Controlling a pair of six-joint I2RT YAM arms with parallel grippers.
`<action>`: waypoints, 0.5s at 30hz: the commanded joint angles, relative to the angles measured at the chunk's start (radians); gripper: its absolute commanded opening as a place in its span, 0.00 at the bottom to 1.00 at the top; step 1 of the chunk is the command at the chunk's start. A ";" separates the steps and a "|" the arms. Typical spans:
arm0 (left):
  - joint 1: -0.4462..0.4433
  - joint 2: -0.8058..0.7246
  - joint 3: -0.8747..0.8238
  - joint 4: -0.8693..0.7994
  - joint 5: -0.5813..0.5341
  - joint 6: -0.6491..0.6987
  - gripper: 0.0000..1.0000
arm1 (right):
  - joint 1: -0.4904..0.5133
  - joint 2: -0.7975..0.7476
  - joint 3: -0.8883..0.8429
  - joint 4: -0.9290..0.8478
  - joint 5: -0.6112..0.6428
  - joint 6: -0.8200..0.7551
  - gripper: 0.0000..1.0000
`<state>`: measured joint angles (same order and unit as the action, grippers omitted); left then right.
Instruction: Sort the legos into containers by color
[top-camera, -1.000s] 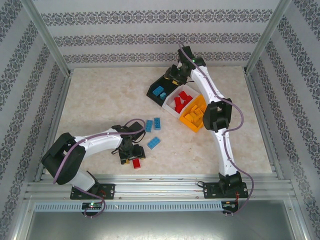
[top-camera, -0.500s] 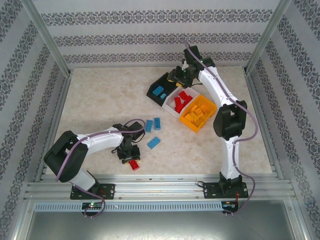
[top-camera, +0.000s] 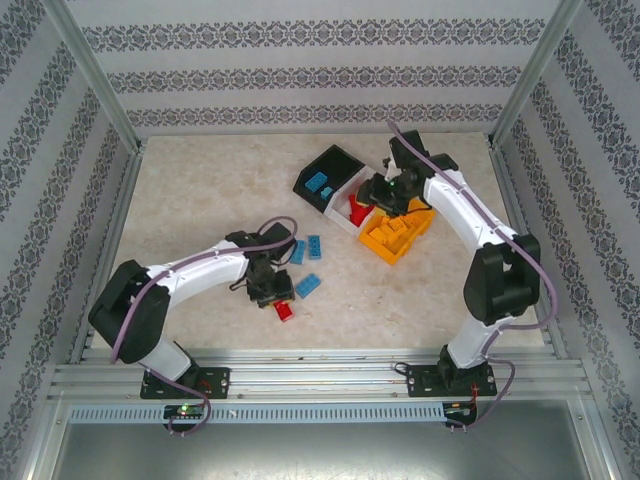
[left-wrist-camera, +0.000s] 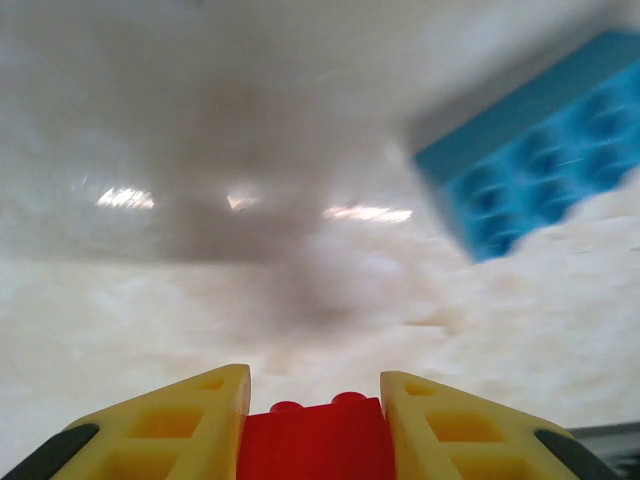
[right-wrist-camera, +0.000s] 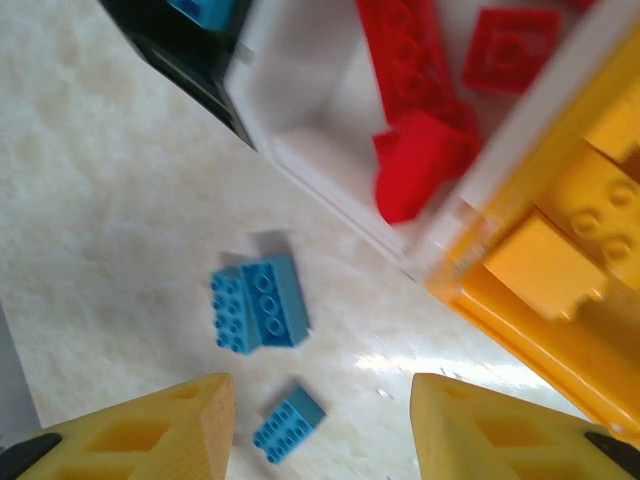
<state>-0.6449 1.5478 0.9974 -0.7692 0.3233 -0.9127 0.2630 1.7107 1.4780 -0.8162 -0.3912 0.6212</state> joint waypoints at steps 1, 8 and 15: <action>0.047 -0.037 0.075 0.006 0.042 0.040 0.35 | -0.019 -0.098 -0.094 0.030 -0.012 -0.008 0.50; 0.116 0.089 0.375 0.002 0.111 0.097 0.35 | -0.038 -0.222 -0.243 0.033 -0.009 0.002 0.50; 0.138 0.329 0.729 0.042 0.198 0.099 0.36 | -0.054 -0.366 -0.373 0.021 0.011 0.034 0.50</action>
<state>-0.5205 1.7981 1.6325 -0.7486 0.4629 -0.8364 0.2176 1.3952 1.1419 -0.7883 -0.3901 0.6334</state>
